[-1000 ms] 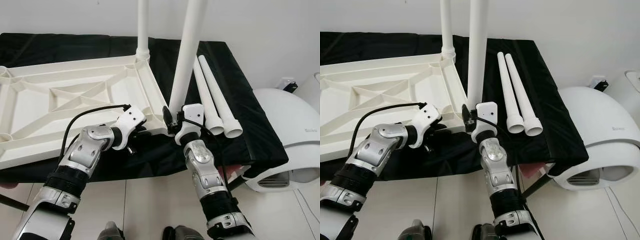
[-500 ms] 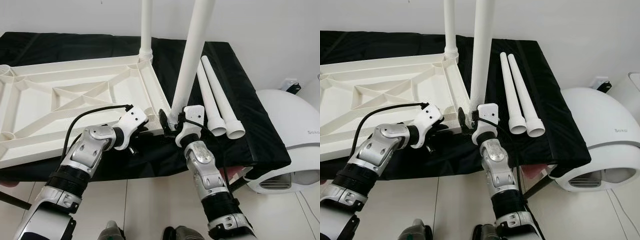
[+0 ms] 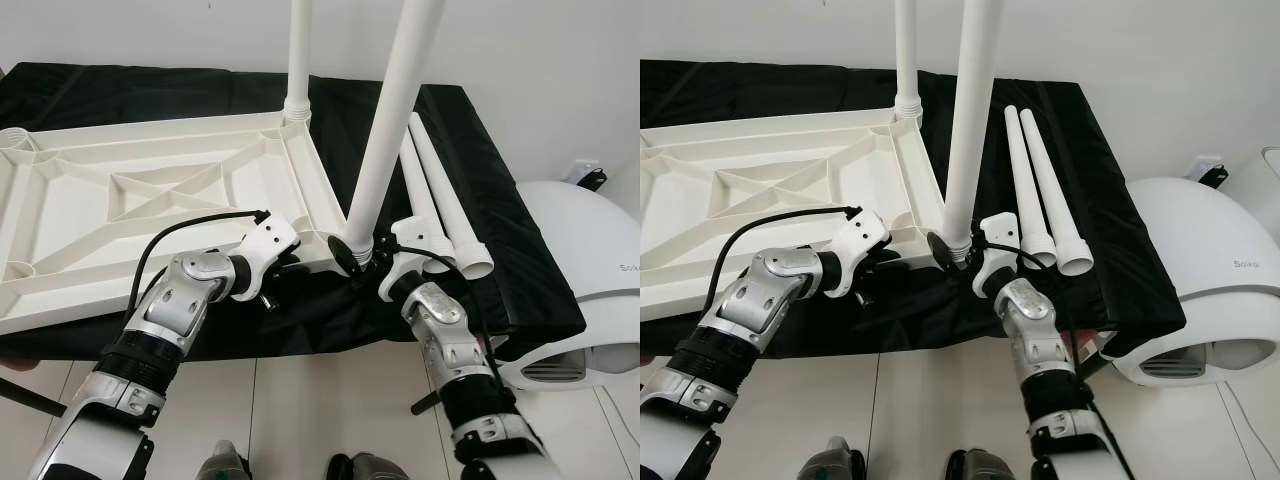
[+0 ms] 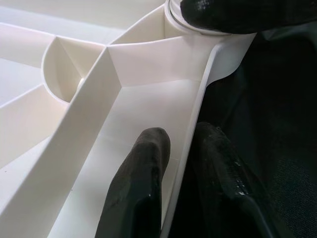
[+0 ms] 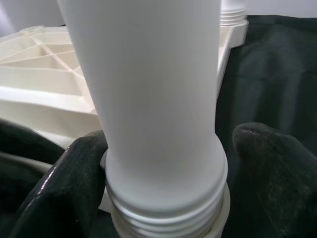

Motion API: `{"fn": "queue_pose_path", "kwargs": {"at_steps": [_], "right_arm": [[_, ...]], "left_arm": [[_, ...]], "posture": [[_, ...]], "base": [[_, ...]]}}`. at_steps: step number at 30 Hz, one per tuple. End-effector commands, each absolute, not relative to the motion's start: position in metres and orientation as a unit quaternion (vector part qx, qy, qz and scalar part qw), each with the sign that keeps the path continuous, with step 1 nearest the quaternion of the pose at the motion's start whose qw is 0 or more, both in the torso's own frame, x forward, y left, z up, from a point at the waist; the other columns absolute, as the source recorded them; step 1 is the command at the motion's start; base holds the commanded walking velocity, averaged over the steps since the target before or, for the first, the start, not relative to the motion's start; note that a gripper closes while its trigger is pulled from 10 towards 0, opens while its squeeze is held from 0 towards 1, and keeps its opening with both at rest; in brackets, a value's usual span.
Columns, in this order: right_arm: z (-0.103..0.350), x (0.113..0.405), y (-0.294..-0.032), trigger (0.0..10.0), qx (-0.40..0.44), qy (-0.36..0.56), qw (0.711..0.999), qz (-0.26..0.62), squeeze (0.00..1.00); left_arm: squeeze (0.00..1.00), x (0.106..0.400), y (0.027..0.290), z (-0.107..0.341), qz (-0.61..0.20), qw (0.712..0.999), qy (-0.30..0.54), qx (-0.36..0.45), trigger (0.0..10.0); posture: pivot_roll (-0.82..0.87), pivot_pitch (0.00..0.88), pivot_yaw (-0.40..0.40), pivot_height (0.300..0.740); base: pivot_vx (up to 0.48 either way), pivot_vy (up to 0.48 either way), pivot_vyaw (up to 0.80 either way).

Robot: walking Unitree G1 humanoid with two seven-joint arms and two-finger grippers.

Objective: Building children table

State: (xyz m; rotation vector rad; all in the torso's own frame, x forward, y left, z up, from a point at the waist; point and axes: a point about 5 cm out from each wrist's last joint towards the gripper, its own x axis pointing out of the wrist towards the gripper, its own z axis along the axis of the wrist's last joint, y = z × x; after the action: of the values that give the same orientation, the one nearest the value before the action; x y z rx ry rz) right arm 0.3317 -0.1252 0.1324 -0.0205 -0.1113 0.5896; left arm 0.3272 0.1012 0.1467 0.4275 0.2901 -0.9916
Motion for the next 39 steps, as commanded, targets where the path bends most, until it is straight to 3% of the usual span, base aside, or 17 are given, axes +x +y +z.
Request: {"fn": "queue_pose_path", "kwargs": {"at_steps": [1,7,19,20,22,23,24,25,39], "right_arm": [[0.131,0.334,-0.139,10.0,-0.010,-0.055,0.953,0.298,0.00],[0.134,0.339,-0.149,10.0,-0.022,-0.053,0.930,0.362,0.00],[0.140,0.347,-0.155,10.0,-0.047,-0.052,0.914,0.400,0.00],[0.141,0.349,-0.156,6.1,-0.057,-0.051,0.911,0.405,0.00],[0.142,0.350,-0.156,6.1,-0.062,-0.052,0.910,0.407,0.00],[0.142,0.351,-0.156,3.9,-0.061,-0.051,0.909,0.409,0.00],[0.142,0.351,-0.156,3.9,-0.061,-0.051,0.909,0.409,0.00],[0.142,0.351,-0.156,0.0,-0.058,-0.051,0.908,0.412,0.00],[0.134,0.345,-0.149,0.0,-0.013,-0.063,0.908,0.415,0.00]], "left_arm": [[0.00,0.326,0.101,0.145,-0.485,0.840,0.141,0.198,10.0],[0.00,0.326,0.102,0.146,-0.485,0.840,0.141,0.198,10.0],[0.00,0.325,0.102,0.146,-0.485,0.840,0.144,0.197,10.0],[0.00,0.325,0.102,0.146,-0.484,0.840,0.144,0.196,10.0],[0.00,0.325,0.102,0.146,-0.484,0.840,0.145,0.196,10.0],[0.00,0.325,0.103,0.145,-0.484,0.841,0.145,0.196,10.0],[0.00,0.325,0.103,0.145,-0.484,0.841,0.145,0.196,10.0],[0.00,0.325,0.102,0.145,-0.484,0.840,0.145,0.196,10.0],[0.00,0.325,0.102,0.146,-0.484,0.841,0.145,0.194,10.0]], "posture": [[0.02,0.050,-0.040,0.740],[0.03,0.057,-0.035,0.740],[0.03,0.068,-0.033,0.740],[0.03,0.069,-0.033,0.740],[0.03,0.070,-0.032,0.740],[0.03,0.069,-0.032,0.740],[0.03,0.069,-0.032,0.740],[0.03,0.070,-0.033,0.740],[0.03,0.073,-0.037,0.740]], "base": [[0.000,0.000,0.00],[0.000,0.000,0.00],[0.000,0.000,0.00],[0.000,0.000,0.00],[0.000,0.000,0.00],[0.000,0.000,0.00],[0.000,0.000,0.00],[0.000,0.000,0.00],[0.000,0.000,0.00]]}}
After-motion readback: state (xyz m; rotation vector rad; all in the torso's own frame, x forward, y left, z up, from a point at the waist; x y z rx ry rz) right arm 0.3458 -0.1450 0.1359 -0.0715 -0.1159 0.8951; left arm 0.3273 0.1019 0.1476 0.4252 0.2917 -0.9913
